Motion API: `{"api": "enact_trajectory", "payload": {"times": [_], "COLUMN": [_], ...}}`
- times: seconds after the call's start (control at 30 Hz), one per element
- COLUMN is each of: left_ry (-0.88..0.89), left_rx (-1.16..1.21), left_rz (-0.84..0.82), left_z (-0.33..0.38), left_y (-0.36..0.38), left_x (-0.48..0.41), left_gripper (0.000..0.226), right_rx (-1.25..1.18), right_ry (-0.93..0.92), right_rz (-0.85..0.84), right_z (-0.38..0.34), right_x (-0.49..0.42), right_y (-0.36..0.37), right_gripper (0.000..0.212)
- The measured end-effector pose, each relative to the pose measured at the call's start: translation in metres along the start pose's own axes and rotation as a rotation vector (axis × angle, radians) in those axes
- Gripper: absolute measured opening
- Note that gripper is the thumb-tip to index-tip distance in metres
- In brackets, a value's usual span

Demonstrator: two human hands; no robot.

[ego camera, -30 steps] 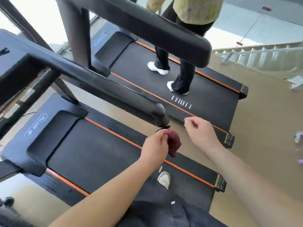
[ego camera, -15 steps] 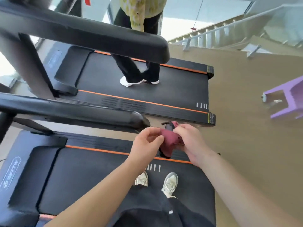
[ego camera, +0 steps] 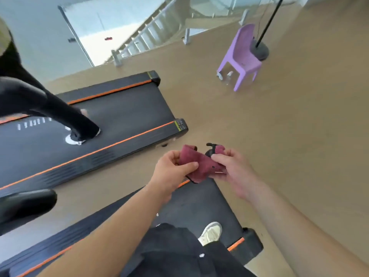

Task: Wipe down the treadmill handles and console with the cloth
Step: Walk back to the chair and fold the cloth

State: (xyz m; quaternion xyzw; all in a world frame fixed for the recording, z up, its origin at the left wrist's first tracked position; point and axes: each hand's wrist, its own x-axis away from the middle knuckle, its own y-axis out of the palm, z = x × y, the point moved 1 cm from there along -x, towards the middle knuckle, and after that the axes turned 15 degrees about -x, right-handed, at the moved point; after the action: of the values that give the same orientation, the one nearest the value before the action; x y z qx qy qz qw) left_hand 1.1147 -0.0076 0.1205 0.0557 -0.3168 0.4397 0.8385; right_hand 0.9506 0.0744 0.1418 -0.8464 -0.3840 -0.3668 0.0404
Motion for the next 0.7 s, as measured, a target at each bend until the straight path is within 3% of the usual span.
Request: {"api": "enact_trajectory", "payload": {"times": [0.13, 0.23, 0.27, 0.4, 0.57, 0.7], "left_ry": [0.142, 0.277, 0.311, 0.389, 0.408, 0.393], "left_rx": [-0.198, -0.372, -0.418, -0.528, -0.573, -0.570], "left_rz": [-0.120, -0.173, -0.189, -0.260, -0.286, -0.298], "left_z": [0.053, 0.094, 0.108, 0.163, 0.222, 0.267], "left_y": [0.118, 0.190, 0.209, 0.265, 0.306, 0.337], "left_x": [-0.022, -0.033, -0.037, -0.066, -0.134, -0.199], "left_gripper": [0.028, 0.024, 0.025, 0.023, 0.028, 0.035], "right_rx": [0.056, 0.094, 0.117, 0.300, 0.358, 0.321], "right_ry": [-0.048, -0.061, -0.063, -0.156, -0.271, -0.295], "right_rz": [0.218, 0.296, 0.302, 0.143, -0.042, 0.001], "right_z": [-0.037, -0.066, -0.077, -0.126, -0.195, -0.244], "right_x": [-0.008, -0.013, -0.016, -0.039, -0.106, -0.172], "right_y": [-0.134, -0.209, -0.227, -0.263, -0.280, -0.308], "right_gripper": [0.019, 0.014, 0.021, 0.048, 0.019, 0.033]}}
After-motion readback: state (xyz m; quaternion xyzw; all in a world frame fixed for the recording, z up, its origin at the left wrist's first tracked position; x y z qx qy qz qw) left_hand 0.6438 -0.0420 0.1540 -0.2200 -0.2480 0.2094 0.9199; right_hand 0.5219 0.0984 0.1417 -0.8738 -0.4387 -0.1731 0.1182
